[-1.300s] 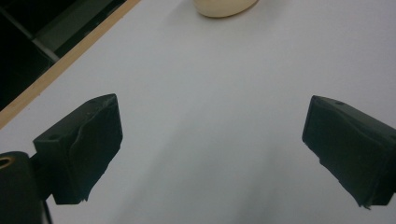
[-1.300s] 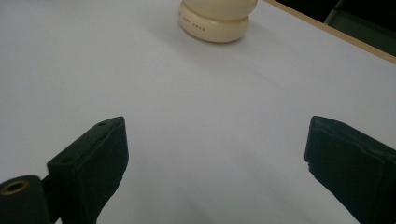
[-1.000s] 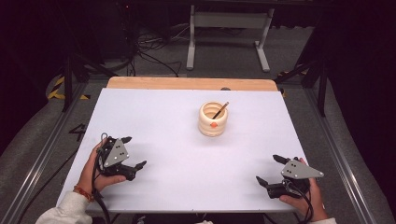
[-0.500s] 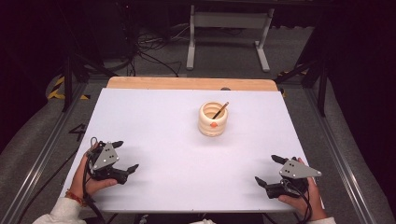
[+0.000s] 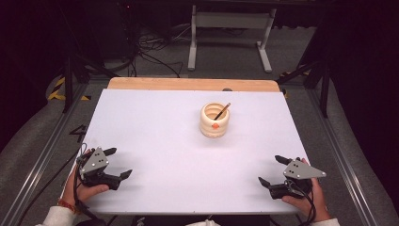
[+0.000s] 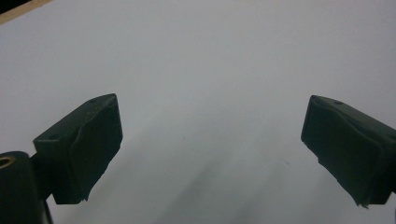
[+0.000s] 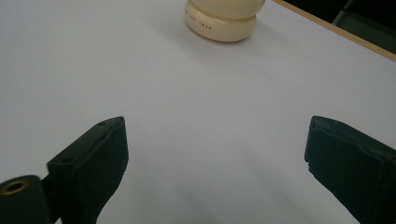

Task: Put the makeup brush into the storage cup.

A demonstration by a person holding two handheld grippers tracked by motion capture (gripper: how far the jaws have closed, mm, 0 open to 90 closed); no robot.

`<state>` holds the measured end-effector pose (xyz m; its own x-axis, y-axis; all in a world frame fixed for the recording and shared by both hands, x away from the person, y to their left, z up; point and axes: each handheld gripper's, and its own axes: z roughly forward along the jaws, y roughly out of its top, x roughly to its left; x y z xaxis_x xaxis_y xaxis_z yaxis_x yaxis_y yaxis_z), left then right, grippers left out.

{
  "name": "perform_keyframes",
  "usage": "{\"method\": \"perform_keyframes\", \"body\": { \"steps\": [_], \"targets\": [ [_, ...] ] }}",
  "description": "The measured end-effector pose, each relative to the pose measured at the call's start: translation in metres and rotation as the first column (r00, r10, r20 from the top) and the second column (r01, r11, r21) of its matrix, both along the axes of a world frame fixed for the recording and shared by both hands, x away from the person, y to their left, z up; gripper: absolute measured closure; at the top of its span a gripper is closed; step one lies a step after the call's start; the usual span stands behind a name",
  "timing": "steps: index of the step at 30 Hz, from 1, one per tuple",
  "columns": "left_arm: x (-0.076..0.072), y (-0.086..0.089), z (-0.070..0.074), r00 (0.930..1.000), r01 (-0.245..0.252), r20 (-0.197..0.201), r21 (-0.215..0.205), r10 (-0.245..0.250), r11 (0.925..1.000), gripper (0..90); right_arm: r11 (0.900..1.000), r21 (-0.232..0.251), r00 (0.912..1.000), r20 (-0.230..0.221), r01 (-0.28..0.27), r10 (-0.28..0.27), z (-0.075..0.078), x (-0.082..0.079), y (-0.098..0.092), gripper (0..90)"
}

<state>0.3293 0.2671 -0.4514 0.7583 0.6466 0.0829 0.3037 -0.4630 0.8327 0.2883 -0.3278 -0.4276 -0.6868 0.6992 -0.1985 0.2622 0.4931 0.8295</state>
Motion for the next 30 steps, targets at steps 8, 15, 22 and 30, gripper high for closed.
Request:
{"method": "perform_keyframes", "body": {
  "steps": [8,15,22,30],
  "targets": [
    [-0.005,0.012,-0.002,0.9994,-0.033,-0.001,-0.061,0.033,0.9976,6.6,1.0,-0.004,1.0,-0.001,-0.006,0.006,0.0,-0.001,0.001,6.8],
    [-0.005,0.008,-0.002,0.9998,-0.018,0.008,-0.05,0.019,0.9986,6.4,1.0,0.001,1.0,0.006,0.002,-0.002,0.001,-0.001,-0.001,6.8],
    [-0.008,0.005,-0.002,0.9999,-0.008,0.01,-0.047,0.008,0.9989,6.4,1.0,-0.018,1.0,0.007,-0.001,0.001,0.001,-0.003,0.002,6.8],
    [-0.007,0.004,-0.003,0.9998,-0.021,0.004,-0.039,0.021,0.999,7.1,1.0,-0.018,0.9999,0.012,-0.001,0.001,0.001,-0.004,0.003,6.8]
  ]
}}
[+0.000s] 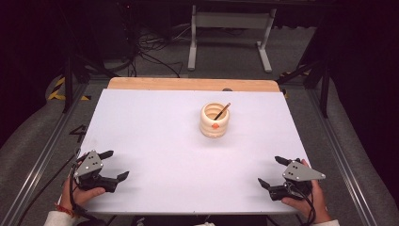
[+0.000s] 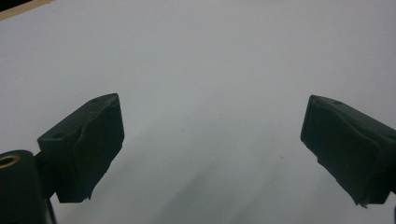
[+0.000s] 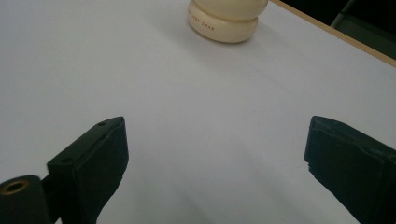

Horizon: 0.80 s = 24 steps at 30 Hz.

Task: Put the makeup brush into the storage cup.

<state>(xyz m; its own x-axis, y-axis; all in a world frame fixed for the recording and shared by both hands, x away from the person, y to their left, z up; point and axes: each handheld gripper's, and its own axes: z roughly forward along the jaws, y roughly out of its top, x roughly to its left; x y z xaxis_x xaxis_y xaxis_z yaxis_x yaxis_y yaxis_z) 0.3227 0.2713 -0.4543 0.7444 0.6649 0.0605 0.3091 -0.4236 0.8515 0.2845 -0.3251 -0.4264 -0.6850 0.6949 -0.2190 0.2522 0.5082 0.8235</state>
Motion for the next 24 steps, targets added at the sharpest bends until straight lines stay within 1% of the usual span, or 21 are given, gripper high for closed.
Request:
{"method": "perform_keyframes", "body": {
  "steps": [1,3,5,9,10,15,17,24],
  "targets": [
    [0.0006,-0.0002,-0.0001,1.0,0.002,0.003,0.005,-0.002,1.0,7.1,1.0,0.001,1.0,-0.001,0.002,-0.002,-0.0004,0.0004,-0.0003,6.8],
    [0.0009,-0.0011,-0.0005,1.0,0.0,-0.004,0.013,0.0,0.9999,7.1,1.0,0.0,1.0,-0.003,0.002,-0.002,-0.0008,0.001,-0.001,6.8],
    [0.0003,-0.0026,-0.0009,0.9999,-0.012,-0.004,0.043,0.012,0.999,7.4,1.0,-0.002,1.0,-0.005,0.001,-0.001,-0.001,0.0011,-0.0015,6.8],
    [0.0007,-0.0035,0.0,0.9999,-0.01,0.004,0.033,0.009,0.9994,7.5,1.0,-0.001,1.0,-0.006,0.002,-0.002,-0.0009,0.0004,-0.0023,6.8],
    [0.001,-0.0038,-0.0001,1.0,-0.004,0.0,0.026,0.004,0.9997,7.4,1.0,0.0,1.0,-0.004,0.003,-0.003,-0.001,-0.0002,-0.0025,6.8],
    [0.0024,-0.0047,-0.0007,1.0,-0.002,-0.003,0.042,0.003,0.9991,7.5,1.0,0.002,1.0,-0.003,0.008,-0.008,-0.0003,-0.0008,-0.004,6.8],
    [0.0023,-0.0044,-0.0009,1.0,-0.003,-0.002,0.033,0.003,0.9995,7.5,1.0,0.0,1.0,-0.005,0.007,-0.007,-0.0004,-0.0005,-0.0035,6.8],
    [0.0024,-0.0055,-0.0009,1.0,0.003,-0.005,0.045,-0.003,0.999,7.5,1.0,-0.004,1.0,-0.006,0.001,-0.001,-0.0009,-0.0008,-0.0028,7.2]
  ]
}}
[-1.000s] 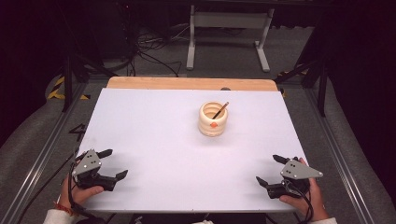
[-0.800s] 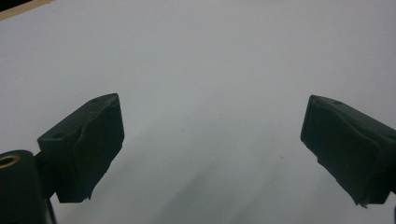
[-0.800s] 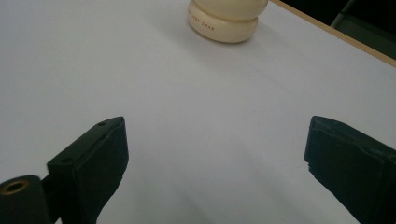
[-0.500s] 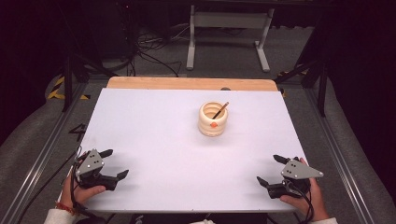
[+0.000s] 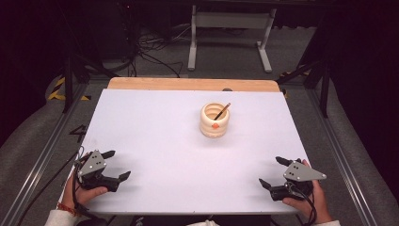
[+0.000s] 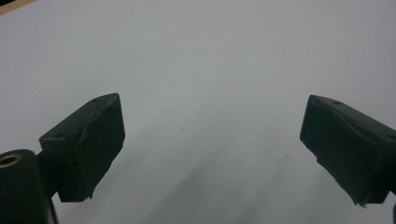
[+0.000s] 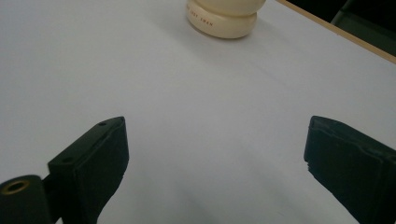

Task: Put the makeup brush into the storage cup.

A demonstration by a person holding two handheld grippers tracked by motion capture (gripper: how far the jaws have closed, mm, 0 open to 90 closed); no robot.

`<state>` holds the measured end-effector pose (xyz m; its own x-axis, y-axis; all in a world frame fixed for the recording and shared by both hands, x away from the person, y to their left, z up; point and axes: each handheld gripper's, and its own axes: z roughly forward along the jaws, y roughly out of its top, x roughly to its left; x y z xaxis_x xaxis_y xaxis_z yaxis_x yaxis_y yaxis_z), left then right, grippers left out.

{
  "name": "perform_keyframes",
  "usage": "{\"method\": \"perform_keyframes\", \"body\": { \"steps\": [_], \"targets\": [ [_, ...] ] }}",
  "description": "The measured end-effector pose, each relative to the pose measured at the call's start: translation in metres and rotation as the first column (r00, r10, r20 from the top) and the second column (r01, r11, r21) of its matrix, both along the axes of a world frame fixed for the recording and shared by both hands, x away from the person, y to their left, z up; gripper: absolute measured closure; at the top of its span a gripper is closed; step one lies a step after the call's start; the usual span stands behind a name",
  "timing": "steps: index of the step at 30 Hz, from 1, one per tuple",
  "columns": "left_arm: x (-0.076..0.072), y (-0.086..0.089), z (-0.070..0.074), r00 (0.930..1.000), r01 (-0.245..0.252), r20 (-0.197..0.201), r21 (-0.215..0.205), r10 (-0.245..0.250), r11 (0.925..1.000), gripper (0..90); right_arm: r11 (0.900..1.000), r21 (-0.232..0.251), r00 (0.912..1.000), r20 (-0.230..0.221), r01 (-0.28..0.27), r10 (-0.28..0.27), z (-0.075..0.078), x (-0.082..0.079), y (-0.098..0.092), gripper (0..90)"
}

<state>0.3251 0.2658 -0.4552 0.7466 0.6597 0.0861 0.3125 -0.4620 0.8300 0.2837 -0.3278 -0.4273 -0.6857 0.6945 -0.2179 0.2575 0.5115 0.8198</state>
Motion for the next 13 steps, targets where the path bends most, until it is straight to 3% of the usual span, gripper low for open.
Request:
{"method": "perform_keyframes", "body": {
  "steps": [13],
  "targets": [
    [0.0018,-0.0013,-0.0009,1.0,0.001,-0.004,-0.001,-0.001,1.0,7.4,1.0,0.007,1.0,0.004,0.002,-0.002,0.001,-0.0008,-0.0011,7.2]
  ]
}}
